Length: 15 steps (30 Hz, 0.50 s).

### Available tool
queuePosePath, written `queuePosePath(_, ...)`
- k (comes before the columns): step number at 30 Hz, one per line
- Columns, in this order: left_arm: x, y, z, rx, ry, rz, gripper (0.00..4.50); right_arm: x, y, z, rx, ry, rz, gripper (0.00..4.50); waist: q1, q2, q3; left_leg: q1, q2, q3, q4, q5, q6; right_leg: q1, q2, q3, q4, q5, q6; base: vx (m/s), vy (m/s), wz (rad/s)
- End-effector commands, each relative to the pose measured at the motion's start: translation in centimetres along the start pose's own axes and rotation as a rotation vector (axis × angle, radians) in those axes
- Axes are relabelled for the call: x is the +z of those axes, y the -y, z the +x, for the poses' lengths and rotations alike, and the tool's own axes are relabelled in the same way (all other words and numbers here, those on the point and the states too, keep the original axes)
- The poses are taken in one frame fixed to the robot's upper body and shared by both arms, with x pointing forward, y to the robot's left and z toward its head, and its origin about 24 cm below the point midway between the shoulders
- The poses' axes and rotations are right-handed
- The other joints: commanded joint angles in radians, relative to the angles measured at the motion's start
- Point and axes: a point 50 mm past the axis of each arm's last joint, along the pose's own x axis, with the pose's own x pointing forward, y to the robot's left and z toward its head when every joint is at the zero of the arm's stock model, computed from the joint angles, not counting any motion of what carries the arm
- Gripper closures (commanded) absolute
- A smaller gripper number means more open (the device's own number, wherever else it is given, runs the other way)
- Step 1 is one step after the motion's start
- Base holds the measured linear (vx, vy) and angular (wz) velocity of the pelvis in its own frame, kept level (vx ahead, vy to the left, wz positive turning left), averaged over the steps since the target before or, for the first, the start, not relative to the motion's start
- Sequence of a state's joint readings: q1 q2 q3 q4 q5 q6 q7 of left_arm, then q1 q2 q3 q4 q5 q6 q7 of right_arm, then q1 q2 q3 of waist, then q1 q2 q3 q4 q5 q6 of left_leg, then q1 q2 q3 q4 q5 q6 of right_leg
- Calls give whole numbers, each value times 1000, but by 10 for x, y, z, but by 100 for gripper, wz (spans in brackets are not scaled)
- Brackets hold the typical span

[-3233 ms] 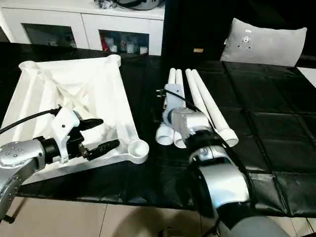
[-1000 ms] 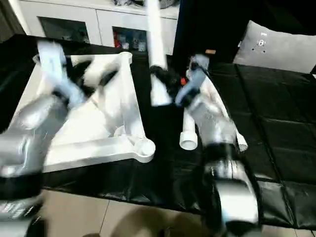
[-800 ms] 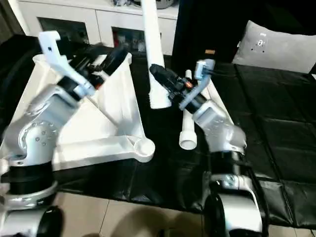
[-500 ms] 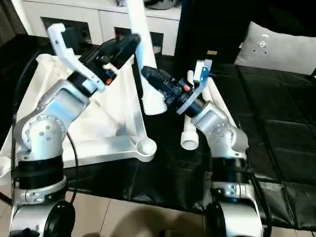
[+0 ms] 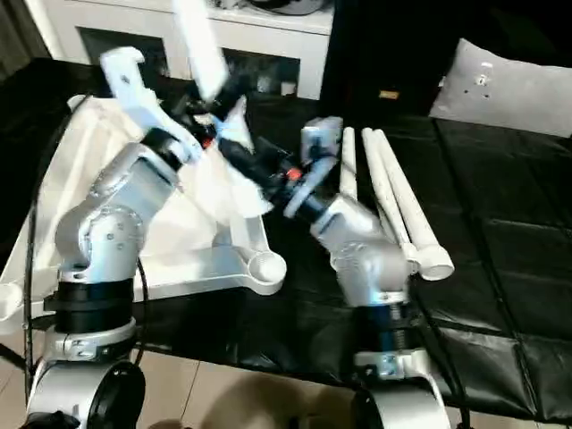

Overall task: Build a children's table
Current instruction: Pick table leg

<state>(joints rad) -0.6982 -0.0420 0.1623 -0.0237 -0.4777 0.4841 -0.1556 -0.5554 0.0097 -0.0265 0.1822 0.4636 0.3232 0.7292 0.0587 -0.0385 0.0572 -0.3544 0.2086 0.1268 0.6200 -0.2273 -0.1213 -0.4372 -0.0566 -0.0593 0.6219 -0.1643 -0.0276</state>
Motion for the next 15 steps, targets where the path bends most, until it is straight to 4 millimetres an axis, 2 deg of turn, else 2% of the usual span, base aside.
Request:
queuePosePath(1, 1, 3, 3, 11, 19, -3, 56, 4, -4, 3, 11, 16, -40, 266, 0, 6, -73, -14, -1, 25, -71, -12, 37, 88, -54, 40, -66, -121, -173, 0, 0, 0)
queuePosePath(3, 4, 3, 2, 20, 54, -17, 79, 1, -4, 3, 3, 18, -48, 266, 0, 5, -74, -14, 0, 24, -72, -16, 42, 88, -53, 39, -65, -114, -177, 0, 0, 0)
queuePosePath(5, 6, 3, 2, 22, 84, -32, 81, 0, -4, 3, 0, 19, -54, 266, -1, 4, -73, -15, 0, 25, -72, -23, 43, 90, -55, 39, -66, -121, -177, 0, 0, 0)
queuePosePath(6, 8, 3, 2, 24, 100, -40, 108, -1, -4, 3, -1, 17, -54, 266, -1, 4, -73, -15, 0, 25, -72, -23, 45, 90, -55, 39, -66, -119, -178, 0, 0, 0)
queuePosePath(10, 9, 4, 1, 19, 113, -43, 123, -4, -5, 2, 4, 9, -69, 266, -1, 4, -72, -15, 1, 25, -72, -24, 48, 89, -55, 39, -66, -122, -175, 0, 0, 0)
queuePosePath(13, 8, 6, 1, 13, 113, -43, 163, -5, -5, 2, 5, 6, -78, 266, -2, 3, -73, -15, 1, 25, -71, -18, 48, 89, -55, 39, -64, -115, -176, 0, 0, 0)
queuePosePath(15, 8, 6, 1, 12, 116, -43, 172, -5, -5, 2, 7, 7, -81, 266, -2, 4, -73, -14, 1, 25, -71, -16, 50, 89, -55, 40, -64, -107, -178, 0, 0, 0)
